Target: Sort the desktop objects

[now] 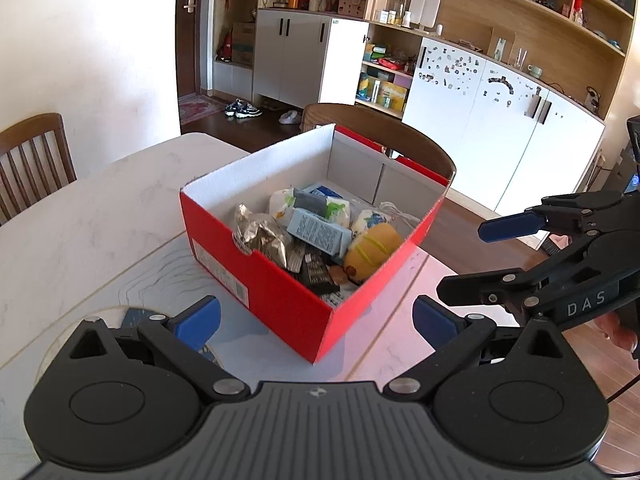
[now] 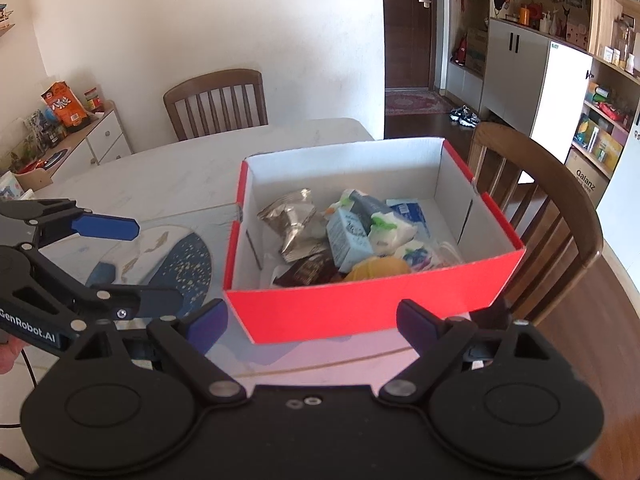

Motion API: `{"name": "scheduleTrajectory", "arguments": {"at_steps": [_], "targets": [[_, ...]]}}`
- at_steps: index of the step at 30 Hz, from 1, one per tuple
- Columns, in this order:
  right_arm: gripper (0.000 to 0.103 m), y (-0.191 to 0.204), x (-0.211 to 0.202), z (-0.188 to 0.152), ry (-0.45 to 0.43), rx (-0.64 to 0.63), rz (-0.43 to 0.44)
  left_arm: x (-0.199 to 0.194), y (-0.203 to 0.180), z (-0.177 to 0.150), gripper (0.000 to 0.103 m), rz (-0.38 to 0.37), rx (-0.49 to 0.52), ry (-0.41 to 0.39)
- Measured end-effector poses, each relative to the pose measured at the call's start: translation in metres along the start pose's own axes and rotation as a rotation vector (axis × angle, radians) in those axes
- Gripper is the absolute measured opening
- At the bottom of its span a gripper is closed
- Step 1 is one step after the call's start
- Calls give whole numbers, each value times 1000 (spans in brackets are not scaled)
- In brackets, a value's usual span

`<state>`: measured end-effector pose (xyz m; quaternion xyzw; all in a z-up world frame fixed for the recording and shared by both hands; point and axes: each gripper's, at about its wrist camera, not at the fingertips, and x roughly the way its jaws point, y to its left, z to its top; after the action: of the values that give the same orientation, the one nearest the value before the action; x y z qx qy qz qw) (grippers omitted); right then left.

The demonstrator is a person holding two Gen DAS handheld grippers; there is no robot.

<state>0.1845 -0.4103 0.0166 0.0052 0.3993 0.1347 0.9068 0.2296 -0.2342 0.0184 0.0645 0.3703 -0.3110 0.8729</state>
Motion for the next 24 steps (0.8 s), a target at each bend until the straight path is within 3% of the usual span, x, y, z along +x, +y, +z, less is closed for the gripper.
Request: {"name": "scheduleTrajectory", "arguments": {"at_steps": [24], "targets": [[91,12,7,-24,63,5,28,-9,10,-32,103,59,-81,47]]}}
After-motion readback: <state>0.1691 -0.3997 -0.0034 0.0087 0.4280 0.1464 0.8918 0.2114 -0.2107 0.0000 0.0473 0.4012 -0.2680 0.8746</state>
